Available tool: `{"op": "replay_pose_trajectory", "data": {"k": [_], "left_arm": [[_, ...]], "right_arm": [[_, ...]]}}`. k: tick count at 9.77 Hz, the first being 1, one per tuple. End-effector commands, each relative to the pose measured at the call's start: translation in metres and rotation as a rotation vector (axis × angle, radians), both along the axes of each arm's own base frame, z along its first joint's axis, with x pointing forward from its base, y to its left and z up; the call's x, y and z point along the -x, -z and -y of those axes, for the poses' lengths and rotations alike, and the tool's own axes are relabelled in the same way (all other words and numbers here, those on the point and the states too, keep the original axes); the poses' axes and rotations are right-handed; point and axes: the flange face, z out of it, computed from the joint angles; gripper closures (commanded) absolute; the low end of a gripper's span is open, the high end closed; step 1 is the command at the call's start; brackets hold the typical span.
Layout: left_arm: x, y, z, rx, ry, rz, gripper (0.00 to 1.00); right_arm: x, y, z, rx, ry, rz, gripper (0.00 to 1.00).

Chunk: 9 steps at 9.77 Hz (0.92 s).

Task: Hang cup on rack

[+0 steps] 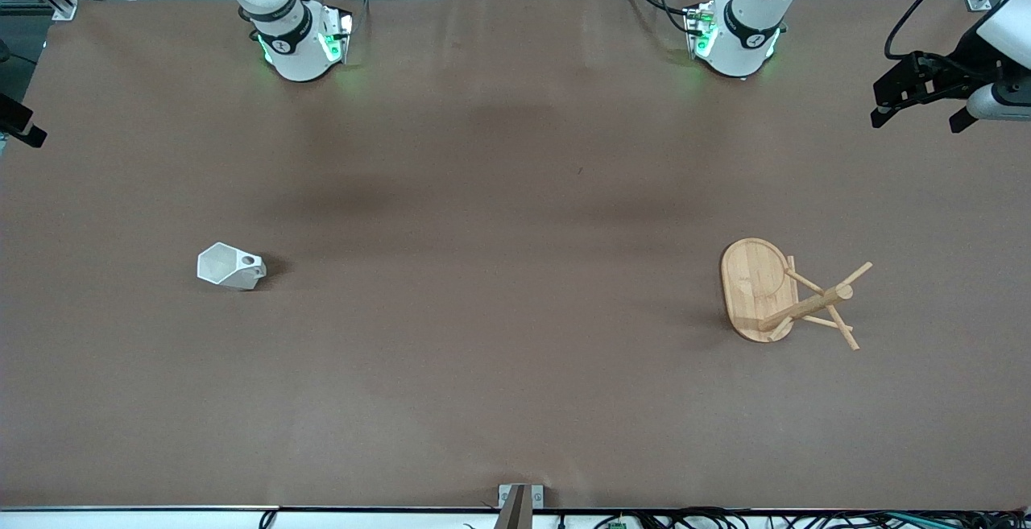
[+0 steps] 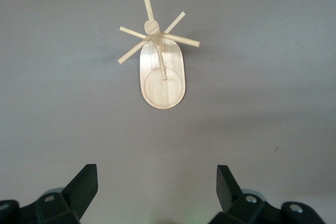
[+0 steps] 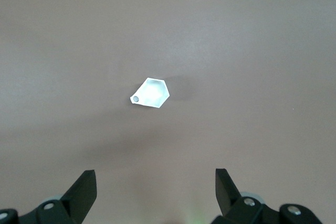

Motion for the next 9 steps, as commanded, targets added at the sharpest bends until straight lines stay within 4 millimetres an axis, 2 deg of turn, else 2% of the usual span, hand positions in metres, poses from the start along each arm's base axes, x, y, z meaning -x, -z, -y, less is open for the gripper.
{"op": "replay_pose_trajectory", "data": {"k": [1, 5, 6, 7, 9], "left_arm": [[0.001, 0.011, 0.0, 0.007, 0.004, -0.043, 0.0], [-0.007, 0.02, -0.004, 0.007, 0.036, -0.055, 0.0], [-0.007, 0.021, -0.006, 0.007, 0.033, -0.057, 0.0], [-0.006, 0.021, -0.003, 0.003, 0.038, -0.058, 0.0], [-0.005, 0.021, -0.003, 0.0, 0.043, -0.062, 0.0]], "right_arm": [[0.004, -0.003, 0.003, 0.007, 0.013, 0.009, 0.0], [0.005, 0.0, 0.005, 0.007, 0.014, -0.005, 0.0], [-0.003, 0.015, 0.003, 0.006, 0.008, -0.034, 0.0], [-0.02, 0.04, 0.001, 0.006, -0.001, -0.07, 0.0], [-0.064, 0.113, 0.001, 0.012, -0.08, -0.114, 0.0]]}}
